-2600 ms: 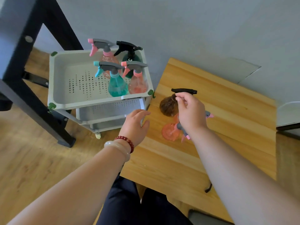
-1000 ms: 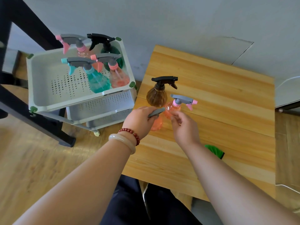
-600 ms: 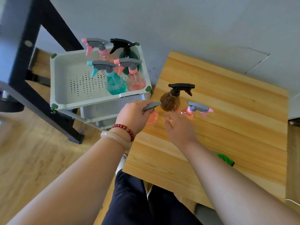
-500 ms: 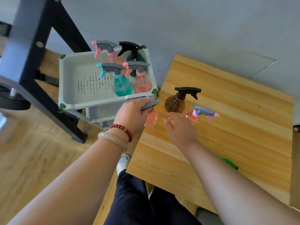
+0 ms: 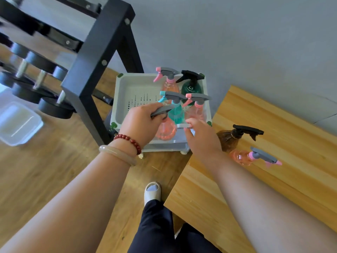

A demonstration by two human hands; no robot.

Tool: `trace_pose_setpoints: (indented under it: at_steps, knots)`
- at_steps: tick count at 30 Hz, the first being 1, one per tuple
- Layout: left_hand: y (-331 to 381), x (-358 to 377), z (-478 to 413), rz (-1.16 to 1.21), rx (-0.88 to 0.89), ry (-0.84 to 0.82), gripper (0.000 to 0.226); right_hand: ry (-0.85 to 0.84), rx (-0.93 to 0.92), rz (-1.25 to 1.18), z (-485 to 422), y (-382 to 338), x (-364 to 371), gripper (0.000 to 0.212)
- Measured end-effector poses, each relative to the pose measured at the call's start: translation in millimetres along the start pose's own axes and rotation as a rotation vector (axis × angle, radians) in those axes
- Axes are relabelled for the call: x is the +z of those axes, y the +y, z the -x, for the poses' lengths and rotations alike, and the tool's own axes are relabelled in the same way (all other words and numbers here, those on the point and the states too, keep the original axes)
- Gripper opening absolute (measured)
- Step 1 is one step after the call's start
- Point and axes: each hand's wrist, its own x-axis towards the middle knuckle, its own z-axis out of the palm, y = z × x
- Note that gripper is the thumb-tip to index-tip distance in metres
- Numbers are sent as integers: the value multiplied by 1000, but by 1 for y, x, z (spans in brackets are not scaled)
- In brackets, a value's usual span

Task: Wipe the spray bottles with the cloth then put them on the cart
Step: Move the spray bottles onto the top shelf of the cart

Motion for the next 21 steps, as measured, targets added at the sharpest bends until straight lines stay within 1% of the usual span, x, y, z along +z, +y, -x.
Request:
trace_pose_setpoints:
  at_steps: [4,7,10,16,21]
  knots:
    - [-14,-35,-14,-44,-21,26,18,29,-46,15,-23,-27,-2,34]
    - [-22,-54,-29,-69,-32,48,25,100,-110,39,-38,-49,-8,34]
    - [-28,-68,-48,-81,-24,50,30,171,-139,12,-56,-68,-12,30]
    - [-45,-67,-90,-108,8,-8,28,194,-177,-23,-91,-84,-6,22]
    - [-58,-55,-123,-150,52,-42,30,222,-161,-18,-115,-89,0,24]
